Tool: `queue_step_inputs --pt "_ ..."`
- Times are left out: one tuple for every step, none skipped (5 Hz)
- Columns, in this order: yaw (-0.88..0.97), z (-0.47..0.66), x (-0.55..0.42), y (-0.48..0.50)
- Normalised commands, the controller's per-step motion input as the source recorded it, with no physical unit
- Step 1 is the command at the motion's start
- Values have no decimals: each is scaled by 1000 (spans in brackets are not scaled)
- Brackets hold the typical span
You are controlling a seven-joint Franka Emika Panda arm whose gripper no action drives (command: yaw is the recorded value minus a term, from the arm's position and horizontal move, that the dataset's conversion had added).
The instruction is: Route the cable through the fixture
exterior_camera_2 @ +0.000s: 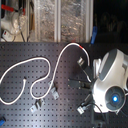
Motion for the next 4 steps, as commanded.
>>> queue_step_inputs --pt "0 0 0 -19" --pt "0 4 0 -11" --pt "0 0 13 0" --pt "0 0 16 0"
